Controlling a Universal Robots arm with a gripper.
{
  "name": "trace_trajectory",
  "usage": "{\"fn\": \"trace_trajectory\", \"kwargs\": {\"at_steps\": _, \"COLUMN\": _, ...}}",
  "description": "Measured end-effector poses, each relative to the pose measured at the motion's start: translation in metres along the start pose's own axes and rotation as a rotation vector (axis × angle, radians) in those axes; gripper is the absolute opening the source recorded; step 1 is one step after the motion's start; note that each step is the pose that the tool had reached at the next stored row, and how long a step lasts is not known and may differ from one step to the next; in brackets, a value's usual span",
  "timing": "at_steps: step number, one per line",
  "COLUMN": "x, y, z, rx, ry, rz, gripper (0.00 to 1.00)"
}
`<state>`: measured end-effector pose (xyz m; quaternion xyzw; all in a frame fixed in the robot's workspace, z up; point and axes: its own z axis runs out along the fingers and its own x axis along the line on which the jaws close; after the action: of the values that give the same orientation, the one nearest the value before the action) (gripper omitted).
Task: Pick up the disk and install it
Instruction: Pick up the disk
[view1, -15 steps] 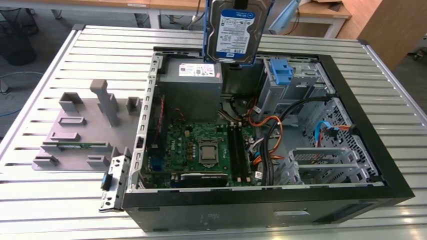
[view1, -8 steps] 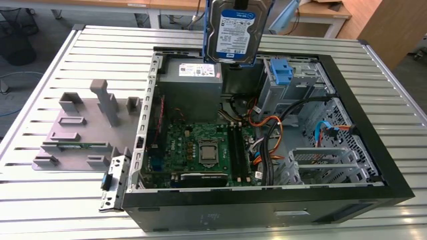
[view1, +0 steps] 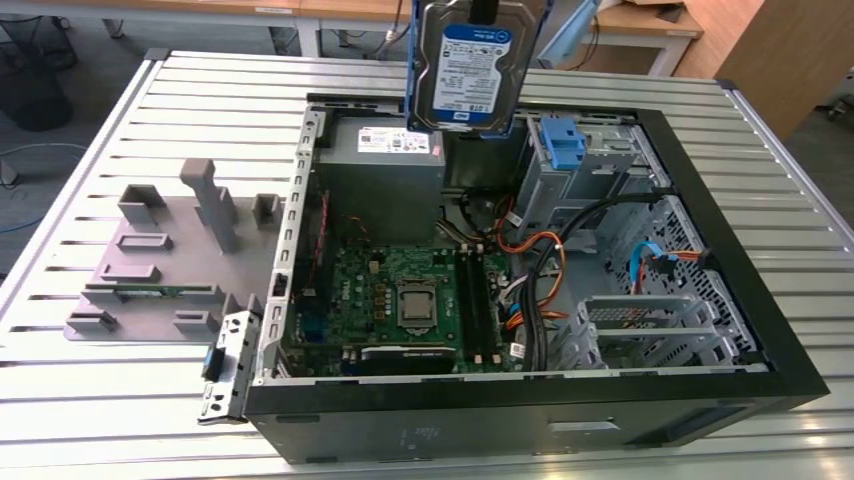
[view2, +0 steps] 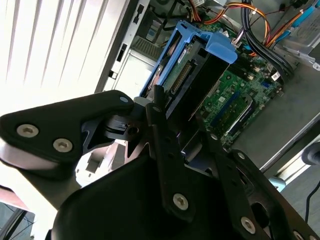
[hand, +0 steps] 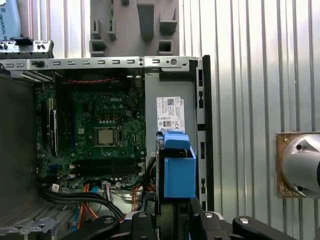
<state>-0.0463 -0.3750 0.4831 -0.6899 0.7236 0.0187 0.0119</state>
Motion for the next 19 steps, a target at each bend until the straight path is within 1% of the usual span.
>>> {"fn": "trace_trajectory", "kwargs": {"at_steps": 9, "x": 0.0084, "y": -0.0004, "z": -0.0003, "rx": 0.0, "ry": 0.0005, "rz": 0.0, "gripper": 0.35}}
{"fn": "trace_trajectory", "kwargs": {"at_steps": 19, "x": 0.0104, "y": -0.0005, "z": -0.0004, "rx": 0.0, "ry": 0.0011, "rz": 0.0, "gripper": 0.35}}
